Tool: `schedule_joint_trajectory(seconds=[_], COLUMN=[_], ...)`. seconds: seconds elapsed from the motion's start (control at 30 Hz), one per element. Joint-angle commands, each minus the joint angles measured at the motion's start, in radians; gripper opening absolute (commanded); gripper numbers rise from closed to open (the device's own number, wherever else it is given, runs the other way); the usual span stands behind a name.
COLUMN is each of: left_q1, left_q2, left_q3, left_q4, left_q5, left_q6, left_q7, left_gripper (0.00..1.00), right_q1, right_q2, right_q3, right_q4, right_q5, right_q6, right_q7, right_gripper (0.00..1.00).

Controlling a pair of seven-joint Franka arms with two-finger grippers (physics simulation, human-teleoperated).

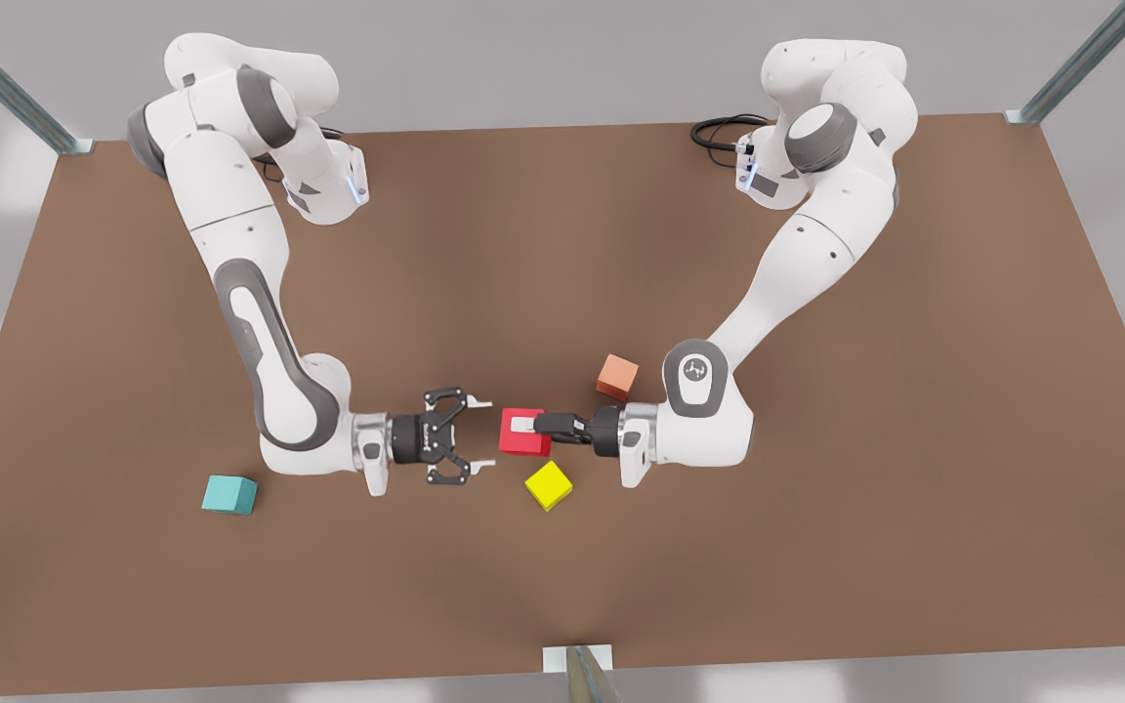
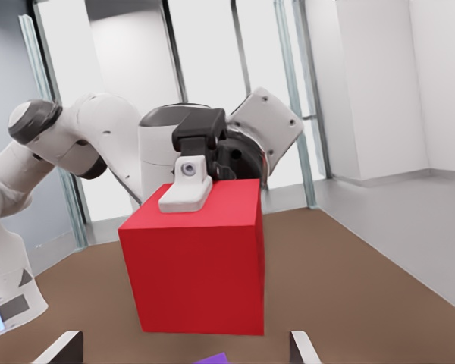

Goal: Pick up red wooden cube and pass to hand red wooden cube and place in blue wooden cube

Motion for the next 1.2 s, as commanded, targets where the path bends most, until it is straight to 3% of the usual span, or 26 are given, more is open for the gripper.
schedule_joint_trajectory(seconds=[0.0, 1.17], left_q1=[0.0, -0.031], left_q2=[-0.002, 0.001], left_q3=[-0.001, -0.004], left_q4=[0.0, 0.008], left_q5=[-0.013, -0.015], left_q6=[-0.002, 0.07], left_q7=[0.134, 0.111], left_gripper=[0.59, 0.6], right_q1=[0.002, 0.028], right_q2=[0.001, 0.054], right_q3=[0.001, 0.08], right_q4=[0.002, 0.073], right_q5=[0.016, 0.083], right_q6=[0.025, 0.077], right_q7=[-0.096, -0.073], right_gripper=[1.0, 1.0])
